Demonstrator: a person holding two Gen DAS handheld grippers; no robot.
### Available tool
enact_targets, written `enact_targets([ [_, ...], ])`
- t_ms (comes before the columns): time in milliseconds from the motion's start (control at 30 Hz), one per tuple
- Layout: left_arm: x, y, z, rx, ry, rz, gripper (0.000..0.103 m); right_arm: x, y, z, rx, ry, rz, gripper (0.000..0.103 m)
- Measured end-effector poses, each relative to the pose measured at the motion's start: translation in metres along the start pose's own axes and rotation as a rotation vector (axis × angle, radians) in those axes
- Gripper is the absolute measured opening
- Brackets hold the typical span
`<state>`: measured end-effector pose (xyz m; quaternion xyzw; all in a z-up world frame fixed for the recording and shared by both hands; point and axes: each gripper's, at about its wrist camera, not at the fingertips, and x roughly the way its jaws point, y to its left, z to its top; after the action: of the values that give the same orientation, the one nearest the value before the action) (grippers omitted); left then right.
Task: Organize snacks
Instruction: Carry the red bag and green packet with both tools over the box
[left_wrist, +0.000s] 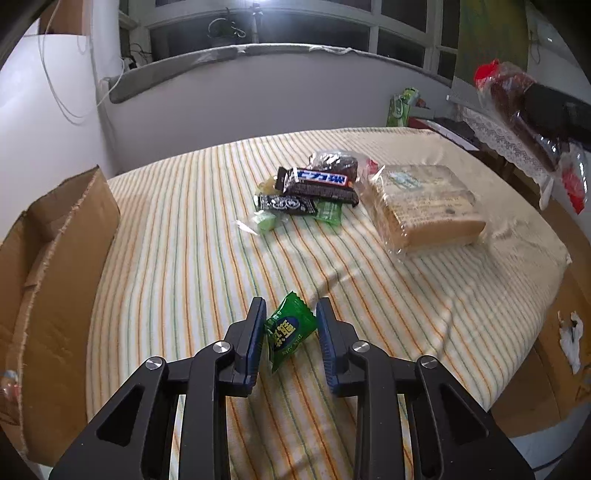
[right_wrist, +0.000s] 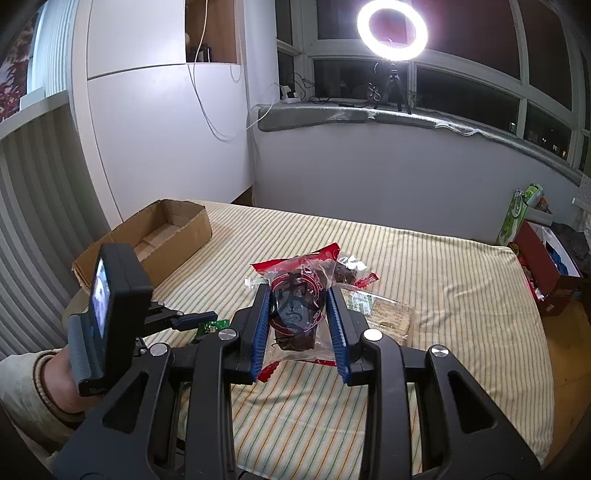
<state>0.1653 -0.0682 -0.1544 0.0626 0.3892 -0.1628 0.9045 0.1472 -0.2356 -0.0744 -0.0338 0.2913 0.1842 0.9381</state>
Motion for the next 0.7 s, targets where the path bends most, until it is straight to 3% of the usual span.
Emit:
enact_targets([
  [200,-0.023,0.000,0.010,0.009,-0.049,0.009,0.026,-0.006,0.005,0.007,-0.011,-0.018,-0.001,0.031],
  [400,-0.073,0.001,0.026,0.027,-0.156,0.038,0.026,-0.008,0.018,0.015,-0.025,-0.031,0.002,0.031],
  [700,-0.130,0.036,0.031,-0.005,-0.280,0.118,0.026,0.010,0.065,0.031,-0.077,-0.023,0.047,0.031],
])
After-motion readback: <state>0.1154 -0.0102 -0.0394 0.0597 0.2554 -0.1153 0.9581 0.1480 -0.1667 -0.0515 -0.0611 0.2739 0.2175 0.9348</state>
